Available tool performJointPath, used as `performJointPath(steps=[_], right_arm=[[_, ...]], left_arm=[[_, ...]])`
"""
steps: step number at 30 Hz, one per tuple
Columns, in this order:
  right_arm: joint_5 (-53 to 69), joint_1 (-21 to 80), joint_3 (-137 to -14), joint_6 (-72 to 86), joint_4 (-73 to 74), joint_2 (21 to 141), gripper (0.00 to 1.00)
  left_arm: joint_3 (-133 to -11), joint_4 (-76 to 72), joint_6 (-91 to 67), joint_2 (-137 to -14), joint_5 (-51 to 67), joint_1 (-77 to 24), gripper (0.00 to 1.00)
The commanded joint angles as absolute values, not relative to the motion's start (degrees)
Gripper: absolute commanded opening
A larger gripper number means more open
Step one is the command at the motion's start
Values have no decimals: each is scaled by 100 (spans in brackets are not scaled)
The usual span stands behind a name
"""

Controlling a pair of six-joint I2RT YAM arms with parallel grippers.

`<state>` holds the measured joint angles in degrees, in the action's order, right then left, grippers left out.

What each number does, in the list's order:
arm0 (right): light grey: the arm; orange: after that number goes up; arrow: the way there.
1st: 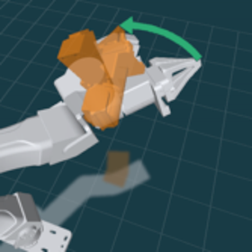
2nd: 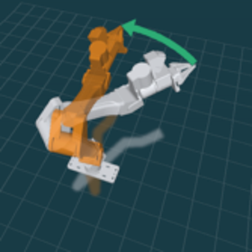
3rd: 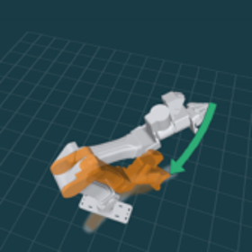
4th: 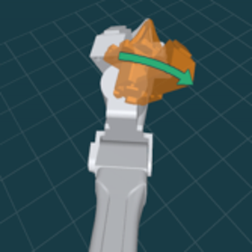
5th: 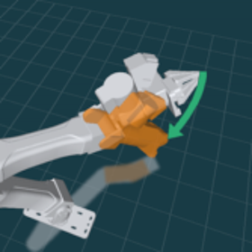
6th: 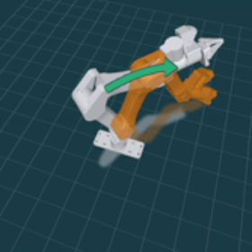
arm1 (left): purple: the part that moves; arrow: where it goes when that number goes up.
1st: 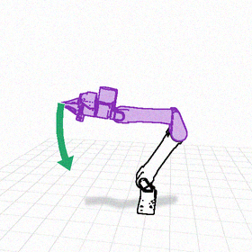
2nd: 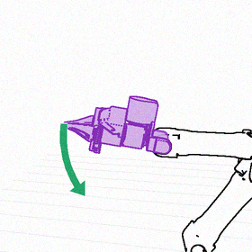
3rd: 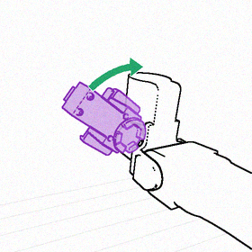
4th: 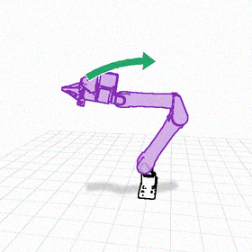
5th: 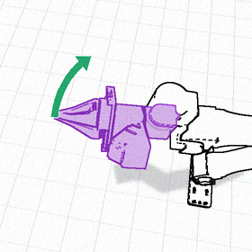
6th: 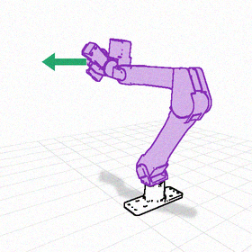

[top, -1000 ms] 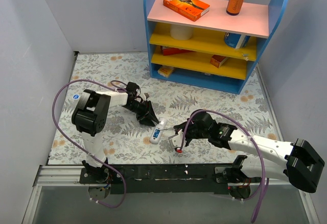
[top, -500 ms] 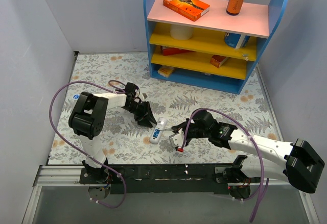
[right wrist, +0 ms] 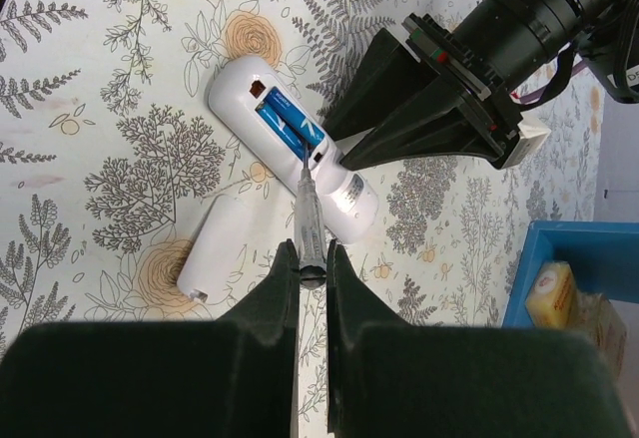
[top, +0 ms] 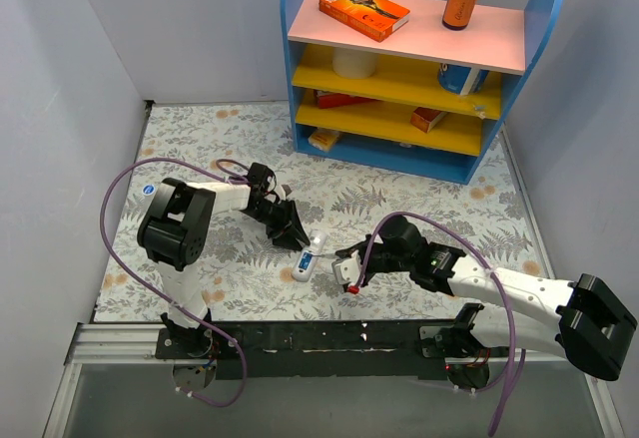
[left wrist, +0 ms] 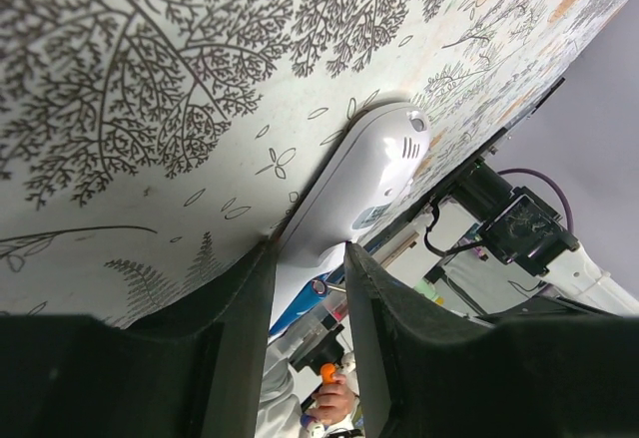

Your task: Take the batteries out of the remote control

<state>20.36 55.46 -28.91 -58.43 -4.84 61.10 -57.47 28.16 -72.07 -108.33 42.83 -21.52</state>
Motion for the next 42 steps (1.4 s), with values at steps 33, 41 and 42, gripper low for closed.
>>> performJointPath(steps=[33, 41, 42], right_arm=[[-436, 5703, -3649, 2995, -219, 5574, 86], [-968, 5906, -3129, 4244, -500, 5597, 74], [-819, 5915, -3129, 4271, -536, 5703, 72]], left_arm=[[-5326, 2619, -7093, -11391, 3270, -2276, 31], [-5344, 2602, -7093, -11399, 3313, -2276, 31], [-5344, 2610, -7093, -11399, 3305, -2276, 31]])
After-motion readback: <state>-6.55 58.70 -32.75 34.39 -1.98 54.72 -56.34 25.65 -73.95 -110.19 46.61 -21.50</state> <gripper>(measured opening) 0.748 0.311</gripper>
